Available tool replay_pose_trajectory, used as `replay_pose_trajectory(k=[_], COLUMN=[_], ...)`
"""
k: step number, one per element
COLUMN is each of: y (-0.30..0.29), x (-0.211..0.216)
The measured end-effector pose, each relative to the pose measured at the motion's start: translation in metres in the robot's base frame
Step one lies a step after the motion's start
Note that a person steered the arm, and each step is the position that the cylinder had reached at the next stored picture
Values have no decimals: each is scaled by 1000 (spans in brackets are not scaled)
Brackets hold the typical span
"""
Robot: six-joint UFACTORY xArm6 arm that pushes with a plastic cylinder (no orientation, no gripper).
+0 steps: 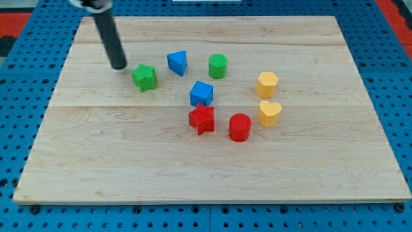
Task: Point your arm to blue triangle
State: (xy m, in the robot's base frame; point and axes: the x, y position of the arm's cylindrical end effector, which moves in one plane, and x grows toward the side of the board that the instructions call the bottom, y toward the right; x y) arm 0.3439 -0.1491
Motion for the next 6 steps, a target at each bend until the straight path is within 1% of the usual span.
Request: replay_pose_trajectory(k=[1,2,3,4,6], y=[41,42,7,30,50], x=[36,46,-15,-61,-2])
